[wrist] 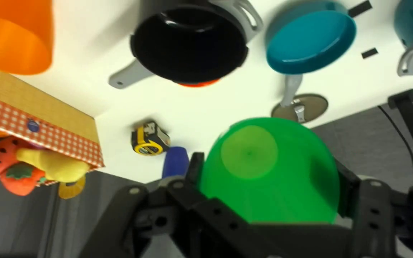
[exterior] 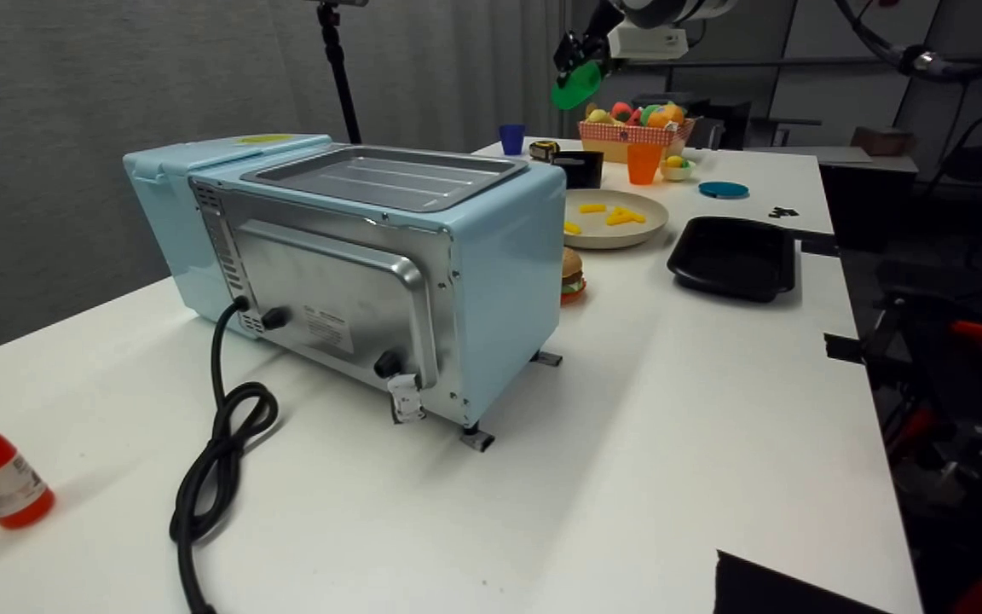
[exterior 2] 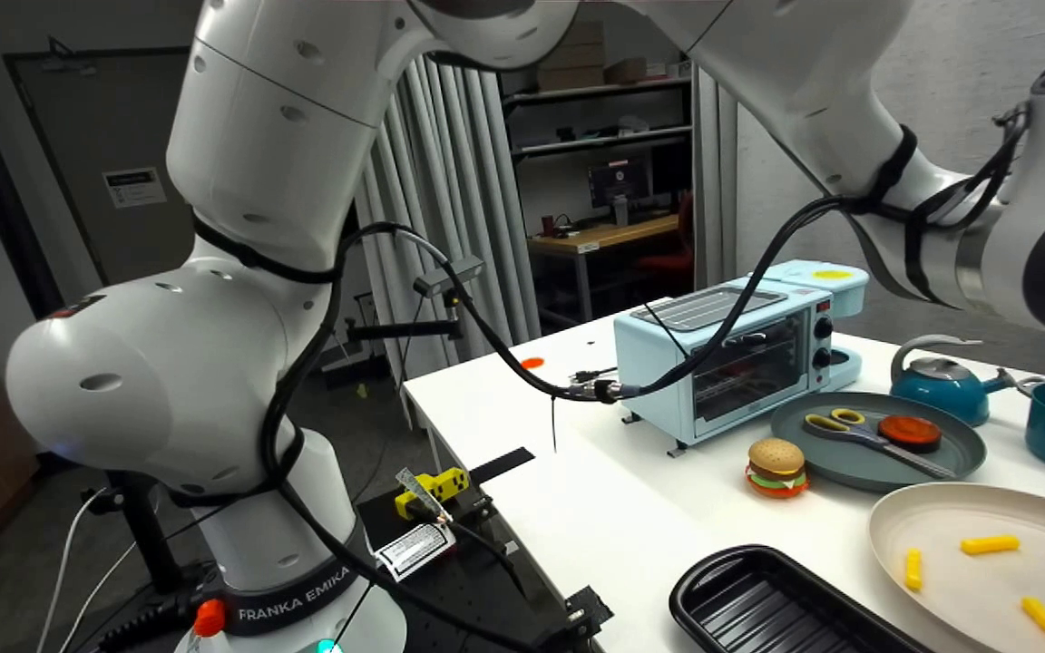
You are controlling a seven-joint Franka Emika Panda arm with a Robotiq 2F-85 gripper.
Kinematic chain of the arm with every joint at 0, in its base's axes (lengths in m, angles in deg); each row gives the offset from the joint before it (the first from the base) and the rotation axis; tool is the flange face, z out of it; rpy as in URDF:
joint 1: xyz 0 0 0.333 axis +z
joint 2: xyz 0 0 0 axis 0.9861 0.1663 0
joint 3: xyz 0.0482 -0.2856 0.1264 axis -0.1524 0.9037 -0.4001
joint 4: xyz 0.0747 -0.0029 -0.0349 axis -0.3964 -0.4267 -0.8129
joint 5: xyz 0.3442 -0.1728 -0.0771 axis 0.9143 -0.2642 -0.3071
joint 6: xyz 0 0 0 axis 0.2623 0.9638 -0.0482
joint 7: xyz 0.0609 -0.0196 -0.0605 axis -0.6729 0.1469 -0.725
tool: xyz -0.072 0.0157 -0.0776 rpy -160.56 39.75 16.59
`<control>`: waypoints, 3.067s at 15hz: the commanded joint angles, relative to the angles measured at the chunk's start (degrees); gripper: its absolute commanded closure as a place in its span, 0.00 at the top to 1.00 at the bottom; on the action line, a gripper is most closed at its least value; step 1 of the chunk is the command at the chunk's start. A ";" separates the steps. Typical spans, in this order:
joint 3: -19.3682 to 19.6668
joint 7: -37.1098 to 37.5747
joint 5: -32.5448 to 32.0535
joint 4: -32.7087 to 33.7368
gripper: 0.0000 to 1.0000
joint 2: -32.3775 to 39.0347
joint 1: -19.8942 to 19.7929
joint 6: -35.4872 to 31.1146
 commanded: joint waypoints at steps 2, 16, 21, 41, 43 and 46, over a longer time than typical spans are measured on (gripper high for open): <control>10.78 -1.05 2.91 1.80 0.53 -1.22 7.49 15.06; 17.32 -0.51 0.90 -1.45 0.53 1.08 10.07 35.65; 17.25 -0.31 1.94 -0.89 0.53 2.27 9.18 41.50; 14.22 -1.75 6.70 -1.65 0.95 3.21 8.02 51.04; 14.19 -2.31 6.55 -2.01 0.96 2.92 8.00 50.10; 13.99 -3.31 6.66 -2.34 1.00 2.40 7.84 49.77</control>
